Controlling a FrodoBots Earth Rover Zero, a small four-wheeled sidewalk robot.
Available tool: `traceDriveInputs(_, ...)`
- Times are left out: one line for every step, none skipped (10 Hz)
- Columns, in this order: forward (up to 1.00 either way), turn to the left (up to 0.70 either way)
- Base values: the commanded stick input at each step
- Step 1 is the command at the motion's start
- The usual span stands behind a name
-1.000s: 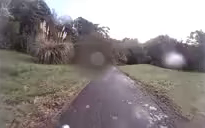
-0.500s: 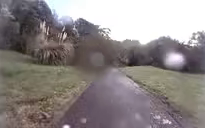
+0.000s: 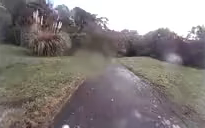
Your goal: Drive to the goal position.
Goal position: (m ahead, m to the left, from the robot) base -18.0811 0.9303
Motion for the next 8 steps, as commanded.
traceDriveInputs(0.0,-0.7)
traceDriveInputs(0.0,-0.7)
traceDriveInputs(0.0,-0.7)
traceDriveInputs(0.0,-0.7)
traceDriveInputs(0.0,-0.7)
traceDriveInputs(0.0,-0.7)
traceDriveInputs(0.0,-0.7)
traceDriveInputs(0.0,-0.7)
